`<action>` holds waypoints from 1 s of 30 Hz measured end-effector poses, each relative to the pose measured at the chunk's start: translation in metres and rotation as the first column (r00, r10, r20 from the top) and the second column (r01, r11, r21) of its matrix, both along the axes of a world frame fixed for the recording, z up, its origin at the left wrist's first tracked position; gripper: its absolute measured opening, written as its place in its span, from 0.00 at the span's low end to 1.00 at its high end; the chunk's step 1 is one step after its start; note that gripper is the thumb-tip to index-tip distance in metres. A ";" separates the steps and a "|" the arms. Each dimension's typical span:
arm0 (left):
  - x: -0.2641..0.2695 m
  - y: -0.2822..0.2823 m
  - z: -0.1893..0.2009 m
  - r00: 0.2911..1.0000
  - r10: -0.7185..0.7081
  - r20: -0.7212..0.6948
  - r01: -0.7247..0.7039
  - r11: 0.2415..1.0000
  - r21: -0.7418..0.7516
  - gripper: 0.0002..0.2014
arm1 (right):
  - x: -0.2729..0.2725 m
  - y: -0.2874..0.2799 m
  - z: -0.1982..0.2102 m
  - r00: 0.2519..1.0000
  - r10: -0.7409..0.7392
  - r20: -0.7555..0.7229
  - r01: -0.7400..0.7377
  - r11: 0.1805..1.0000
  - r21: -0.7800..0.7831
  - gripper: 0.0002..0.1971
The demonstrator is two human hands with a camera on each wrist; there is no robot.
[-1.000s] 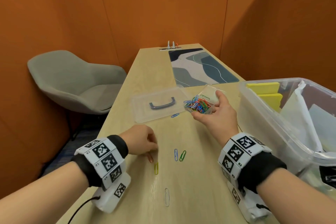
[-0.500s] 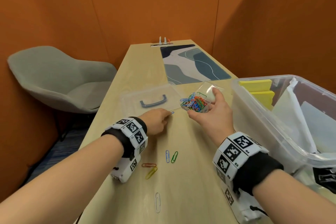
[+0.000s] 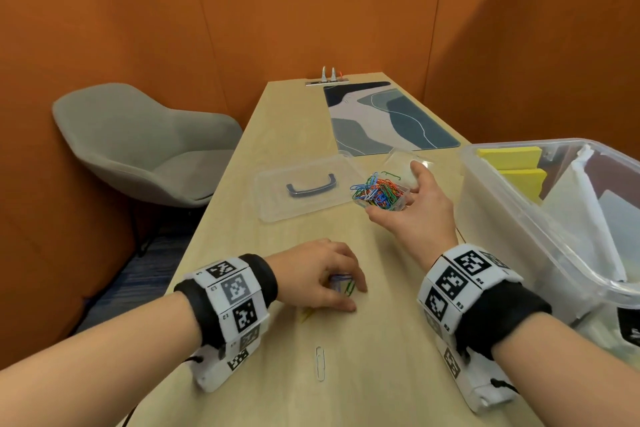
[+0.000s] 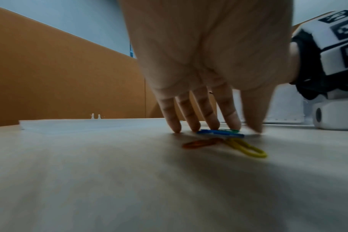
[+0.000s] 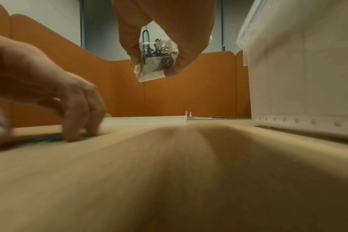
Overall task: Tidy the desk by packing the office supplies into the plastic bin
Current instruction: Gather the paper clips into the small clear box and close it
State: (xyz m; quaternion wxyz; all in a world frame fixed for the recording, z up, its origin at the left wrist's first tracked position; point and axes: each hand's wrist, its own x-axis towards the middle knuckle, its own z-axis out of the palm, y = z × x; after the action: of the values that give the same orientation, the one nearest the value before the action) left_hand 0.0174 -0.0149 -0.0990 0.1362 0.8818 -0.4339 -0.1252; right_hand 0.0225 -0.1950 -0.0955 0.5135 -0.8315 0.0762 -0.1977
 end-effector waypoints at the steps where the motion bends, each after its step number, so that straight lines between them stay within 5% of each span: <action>1: 0.000 0.003 -0.001 1.000 0.015 -0.002 -0.015 1.000 -0.023 0.13 | 0.000 0.000 0.000 1.000 -0.001 0.003 0.001 1.000 0.006 0.51; 6: -0.011 0.035 -0.003 0.989 0.109 -0.096 -0.118 0.988 -0.097 0.07 | -0.005 0.003 0.004 0.999 0.047 0.019 -0.048 0.997 0.054 0.49; 12: -0.021 0.058 -0.001 0.952 0.297 -0.066 -0.301 0.952 -0.051 0.30 | -0.011 0.010 0.009 0.985 0.171 0.022 -0.172 0.970 0.169 0.49; 20: -0.018 0.056 0.001 0.917 0.353 -0.185 -0.371 0.926 -0.073 0.12 | -0.016 0.012 0.013 0.960 0.281 -0.014 -0.272 0.938 0.214 0.47; 30: -0.012 0.039 0.002 0.930 0.358 -0.087 -0.358 0.934 0.023 0.10 | -0.016 0.013 0.009 0.927 0.371 -0.057 -0.341 0.896 0.283 0.46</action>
State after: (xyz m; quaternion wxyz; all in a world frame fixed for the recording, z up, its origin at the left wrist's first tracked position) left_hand 0.0055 0.0238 -0.0973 0.1731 0.9400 -0.2589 -0.1394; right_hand 0.0069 -0.1823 -0.0860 0.6438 -0.7637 -0.0233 -0.0424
